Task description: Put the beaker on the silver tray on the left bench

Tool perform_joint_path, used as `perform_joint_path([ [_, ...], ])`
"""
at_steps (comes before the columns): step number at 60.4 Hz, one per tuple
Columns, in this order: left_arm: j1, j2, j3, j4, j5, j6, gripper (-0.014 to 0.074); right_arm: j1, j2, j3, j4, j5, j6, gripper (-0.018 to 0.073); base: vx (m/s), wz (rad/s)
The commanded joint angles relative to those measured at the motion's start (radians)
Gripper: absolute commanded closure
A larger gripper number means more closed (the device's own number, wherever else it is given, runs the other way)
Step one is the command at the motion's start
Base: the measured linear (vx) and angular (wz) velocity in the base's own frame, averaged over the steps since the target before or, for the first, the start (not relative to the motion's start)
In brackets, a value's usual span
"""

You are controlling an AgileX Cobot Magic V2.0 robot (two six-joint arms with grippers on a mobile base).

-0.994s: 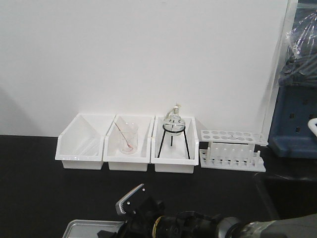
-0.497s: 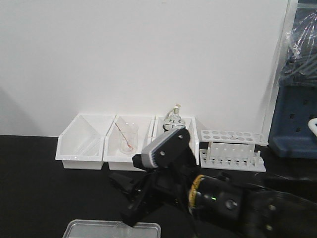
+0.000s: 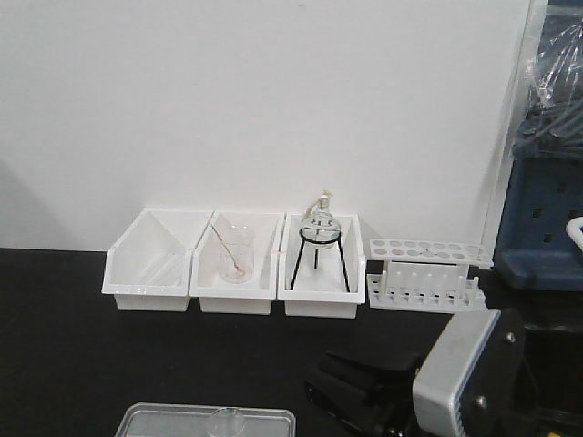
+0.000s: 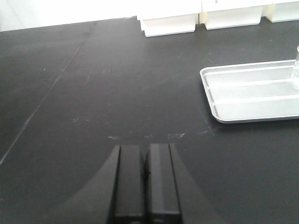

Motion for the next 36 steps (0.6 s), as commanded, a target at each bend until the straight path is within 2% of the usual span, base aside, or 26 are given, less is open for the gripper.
perform_joint_path([
  [1, -0.005, -0.006, 0.020, -0.003, -0.075, -0.001, 0.0595, -0.005, -0.026, -0.003, 0.014, -0.049, 0.000, 0.0523, 0.00, 0.00],
  [17, -0.005, -0.006, 0.020, -0.003, -0.075, -0.001, 0.0595, -0.005, -0.027, 0.012, 0.017, -0.058, -0.001, 0.0523, 0.00, 0.00],
  [20, -0.005, -0.006, 0.020, -0.003, -0.075, -0.001, 0.0595, -0.005, -0.045, 0.012, 0.042, -0.056, -0.023, 0.0527, 0.00, 0.00],
  [27, -0.005, -0.006, 0.020, -0.003, -0.075, -0.001, 0.0595, -0.005, -0.134, 0.012, 0.211, 0.065, -0.156, 0.0562, 0.00, 0.00],
  [30, -0.005, -0.006, 0.020, -0.003, -0.075, -0.001, 0.0595, -0.010, -0.192, 0.012, 0.332, 0.145, -0.253, 0.0576, 0.00, 0.00],
  [36, -0.005, -0.006, 0.020, -0.003, -0.075, -0.001, 0.0595, -0.080, -0.301, 0.024, 0.506, 0.266, -0.446, 0.0575, 0.00, 0.00],
])
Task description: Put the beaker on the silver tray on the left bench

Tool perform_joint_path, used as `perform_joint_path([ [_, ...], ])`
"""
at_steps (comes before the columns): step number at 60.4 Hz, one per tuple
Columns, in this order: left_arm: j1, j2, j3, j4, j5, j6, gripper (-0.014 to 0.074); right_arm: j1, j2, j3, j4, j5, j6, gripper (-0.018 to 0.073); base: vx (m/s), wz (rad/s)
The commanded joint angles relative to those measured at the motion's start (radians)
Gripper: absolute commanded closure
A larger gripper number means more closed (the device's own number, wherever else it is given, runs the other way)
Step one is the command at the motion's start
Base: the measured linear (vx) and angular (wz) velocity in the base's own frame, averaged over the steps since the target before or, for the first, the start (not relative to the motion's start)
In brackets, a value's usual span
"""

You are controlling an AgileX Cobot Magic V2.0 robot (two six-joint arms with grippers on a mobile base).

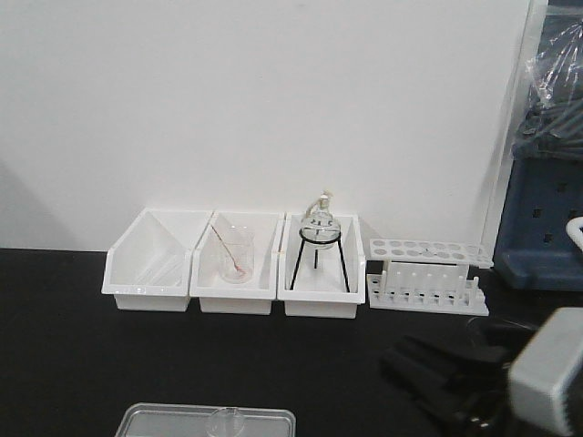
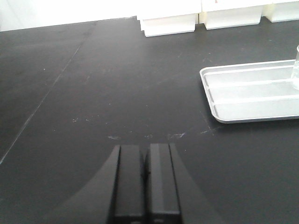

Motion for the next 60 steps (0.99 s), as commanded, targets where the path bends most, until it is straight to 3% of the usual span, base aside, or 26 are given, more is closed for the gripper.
perform_joint_path([
  [1, -0.005, -0.006, 0.020, -0.003, -0.075, -0.001, 0.0595, -0.076, -0.115, -0.009, 0.168, 0.044, -0.200, 0.0575, 0.00, 0.00],
  [7, -0.005, -0.006, 0.020, -0.003, -0.075, -0.001, 0.0595, -0.221, -0.269, 0.080, 0.256, 0.020, -0.302, 0.0575, 0.00, 0.00],
  [17, -0.005, -0.006, 0.020, -0.003, -0.075, -0.001, 0.0595, -0.449, -0.536, 0.270, 0.268, 0.043, -0.312, 0.0575, 0.00, 0.00],
  [24, -0.005, -0.006, 0.020, -0.003, -0.075, -0.001, 0.0595, -0.538, -0.684, 0.395, 0.312, 0.100, -0.312, 0.0575, 0.00, 0.00],
  [38, -0.005, -0.006, 0.020, -0.003, -0.075, -0.001, 0.0595, -0.564, -0.912, 0.623, 0.315, 0.130, -0.312, 0.0575, 0.00, 0.00],
  [42, -0.005, -0.009, 0.020, -0.003, -0.074, -0.001, 0.0595, -0.564, -0.906, 0.615, 0.317, 0.209, -0.313, 0.0574, 0.00, 0.00],
  [60, -0.005, -0.007, 0.020, -0.003, -0.075, -0.001, 0.0595, -0.564, -0.903, 0.620, 0.320, 0.216, -0.313, 0.0573, 0.00, 0.00],
])
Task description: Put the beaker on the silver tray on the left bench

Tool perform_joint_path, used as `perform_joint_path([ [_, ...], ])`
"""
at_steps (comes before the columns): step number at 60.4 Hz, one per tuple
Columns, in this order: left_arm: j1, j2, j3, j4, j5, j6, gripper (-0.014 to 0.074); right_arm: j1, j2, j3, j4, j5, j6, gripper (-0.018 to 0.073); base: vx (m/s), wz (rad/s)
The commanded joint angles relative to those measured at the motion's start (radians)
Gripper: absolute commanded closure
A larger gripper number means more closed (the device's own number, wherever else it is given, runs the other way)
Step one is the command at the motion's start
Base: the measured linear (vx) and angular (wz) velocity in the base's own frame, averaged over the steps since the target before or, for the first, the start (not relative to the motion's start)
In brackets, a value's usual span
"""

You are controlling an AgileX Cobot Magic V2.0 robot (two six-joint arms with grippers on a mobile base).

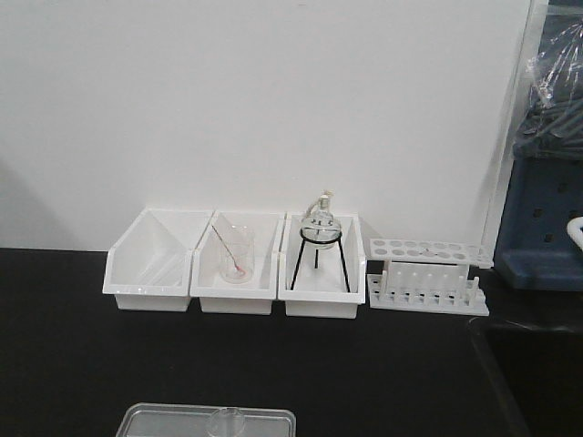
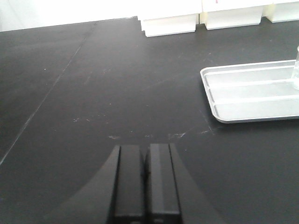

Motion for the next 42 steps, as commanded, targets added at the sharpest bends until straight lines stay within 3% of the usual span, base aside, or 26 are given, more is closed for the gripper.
perform_joint_path([
  [1, -0.005, -0.007, 0.020, -0.003, -0.075, -0.001, 0.0595, -0.006, -0.004, 0.006, 0.000, -0.076, -0.010, 0.0573, 0.00, 0.00],
  [42, -0.005, -0.007, 0.020, -0.003, -0.075, -0.001, 0.0595, -0.006, -0.004, 0.006, 0.000, -0.079, -0.010, 0.0573, 0.00, 0.00],
])
